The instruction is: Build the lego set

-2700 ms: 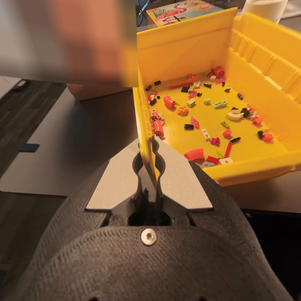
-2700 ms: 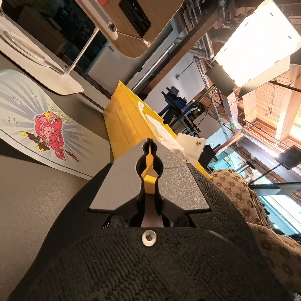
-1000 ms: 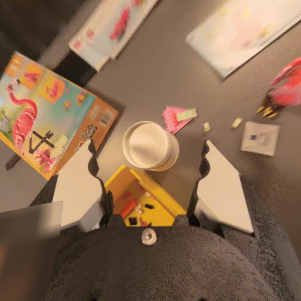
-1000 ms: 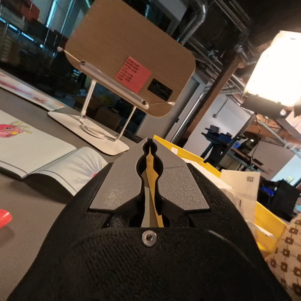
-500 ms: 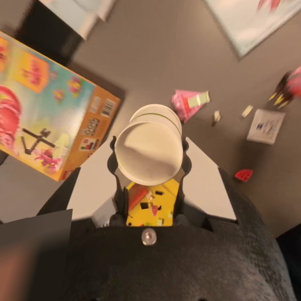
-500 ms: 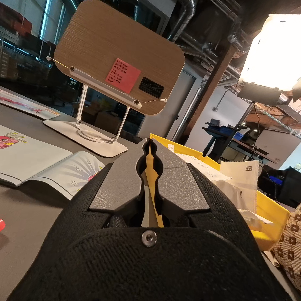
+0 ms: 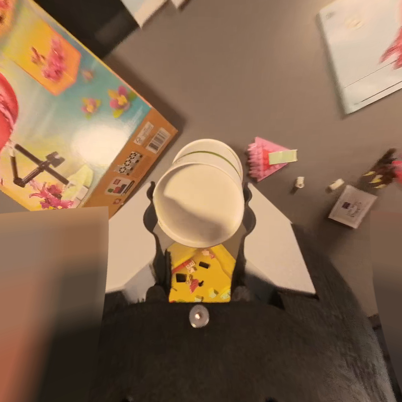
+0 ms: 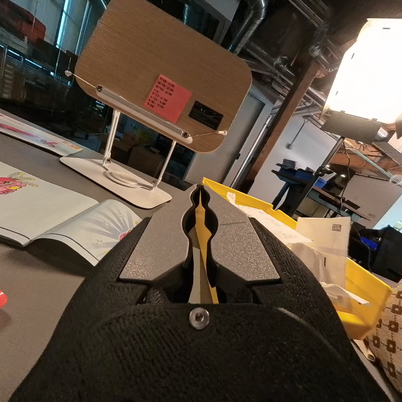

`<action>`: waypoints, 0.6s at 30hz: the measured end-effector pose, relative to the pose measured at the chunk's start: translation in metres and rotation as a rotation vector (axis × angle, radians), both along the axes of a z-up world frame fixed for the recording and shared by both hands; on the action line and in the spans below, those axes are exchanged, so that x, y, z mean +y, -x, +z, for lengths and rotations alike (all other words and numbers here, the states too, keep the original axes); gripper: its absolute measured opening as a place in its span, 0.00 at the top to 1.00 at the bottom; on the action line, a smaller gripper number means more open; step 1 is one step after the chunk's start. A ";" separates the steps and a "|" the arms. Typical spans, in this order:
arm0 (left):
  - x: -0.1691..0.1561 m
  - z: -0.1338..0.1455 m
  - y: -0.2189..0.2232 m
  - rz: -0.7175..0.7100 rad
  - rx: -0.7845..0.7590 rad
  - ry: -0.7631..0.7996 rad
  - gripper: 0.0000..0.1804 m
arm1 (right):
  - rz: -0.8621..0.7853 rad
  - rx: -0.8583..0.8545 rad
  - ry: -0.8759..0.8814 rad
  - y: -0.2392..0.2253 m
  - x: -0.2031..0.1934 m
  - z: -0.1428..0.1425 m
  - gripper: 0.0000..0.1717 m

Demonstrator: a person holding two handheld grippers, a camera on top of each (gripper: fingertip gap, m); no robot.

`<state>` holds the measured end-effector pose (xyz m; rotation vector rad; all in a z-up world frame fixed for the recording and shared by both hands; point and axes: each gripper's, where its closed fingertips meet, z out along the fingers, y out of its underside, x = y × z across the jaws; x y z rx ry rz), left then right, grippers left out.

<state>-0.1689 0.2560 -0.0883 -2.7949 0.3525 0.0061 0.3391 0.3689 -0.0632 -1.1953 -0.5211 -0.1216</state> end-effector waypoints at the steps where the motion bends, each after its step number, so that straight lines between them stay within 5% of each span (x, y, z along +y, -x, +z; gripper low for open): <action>1: 0.000 -0.009 0.001 -0.002 0.031 0.034 0.56 | 0.000 -0.001 -0.002 0.000 0.000 0.000 1.00; 10: -0.008 -0.041 0.003 -0.052 0.236 0.188 0.48 | 0.011 0.000 0.005 0.002 0.001 -0.001 1.00; 15: -0.011 -0.008 0.007 -0.006 0.369 0.009 0.33 | 0.009 0.024 0.007 0.000 0.001 0.000 0.99; 18: -0.030 0.015 -0.010 0.000 0.344 -0.105 0.32 | 0.021 0.067 -0.001 0.000 -0.001 0.006 0.92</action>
